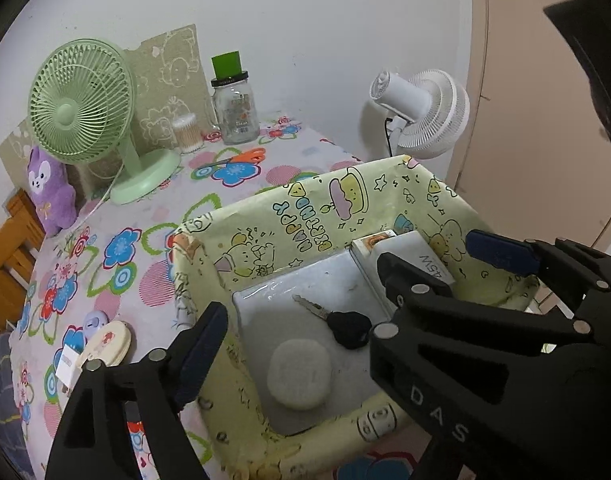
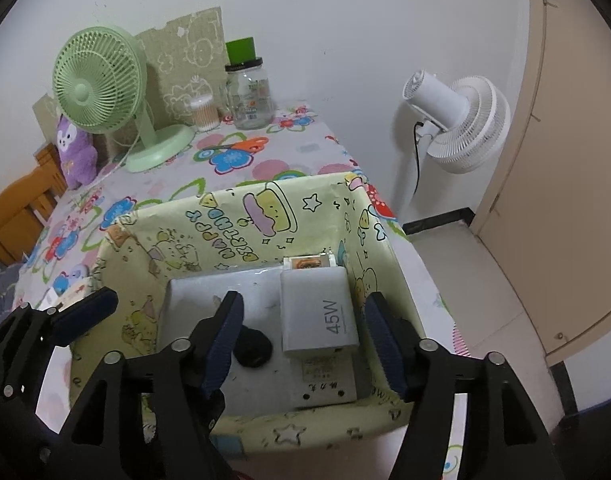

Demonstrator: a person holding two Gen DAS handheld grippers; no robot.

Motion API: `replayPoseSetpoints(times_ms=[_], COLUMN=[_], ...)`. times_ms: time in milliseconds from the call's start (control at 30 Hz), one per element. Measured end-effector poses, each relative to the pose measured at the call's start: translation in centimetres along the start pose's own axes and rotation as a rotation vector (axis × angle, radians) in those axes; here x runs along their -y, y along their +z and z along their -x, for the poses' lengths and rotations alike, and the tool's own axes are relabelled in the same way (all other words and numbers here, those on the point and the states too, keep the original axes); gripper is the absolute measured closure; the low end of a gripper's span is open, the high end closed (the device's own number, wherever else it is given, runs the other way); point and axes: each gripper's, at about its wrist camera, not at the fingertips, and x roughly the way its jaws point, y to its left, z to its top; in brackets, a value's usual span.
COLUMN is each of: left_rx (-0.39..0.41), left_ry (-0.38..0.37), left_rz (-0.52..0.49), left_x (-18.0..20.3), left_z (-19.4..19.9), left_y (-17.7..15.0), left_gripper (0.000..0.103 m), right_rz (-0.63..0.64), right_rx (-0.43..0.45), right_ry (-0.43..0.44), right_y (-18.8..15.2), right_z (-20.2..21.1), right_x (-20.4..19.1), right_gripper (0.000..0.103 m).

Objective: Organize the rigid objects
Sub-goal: 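Open both tools and lift them out of the yellow box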

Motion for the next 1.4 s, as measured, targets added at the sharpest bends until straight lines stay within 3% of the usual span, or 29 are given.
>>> replayPoseSetpoints(times_ms=[67,367,1400], left_rx=[0.004,0.051,0.126], left_ry=[0.007,0.006,0.034], left_rz=[-0.005,-0.006,0.027], left_x=[0.0,-0.1,-2.9], left_z=[0.5,3.2,9.4], left_y=[-0.3,-1.4,-5.4], left_gripper=[0.013,0.012,0.008], right_rz=[0.006,0.006,0.072], right_rx=[0.016,0.067,0.155], right_ry=[-0.016,-0.029,-0.025], right_y=[-0.3,-1.2,-4.4], right_z=[0.5,2.9,9.1], right_x=[-0.2,-0.7,-5.2], right_gripper=[0.022,0.009,0.008])
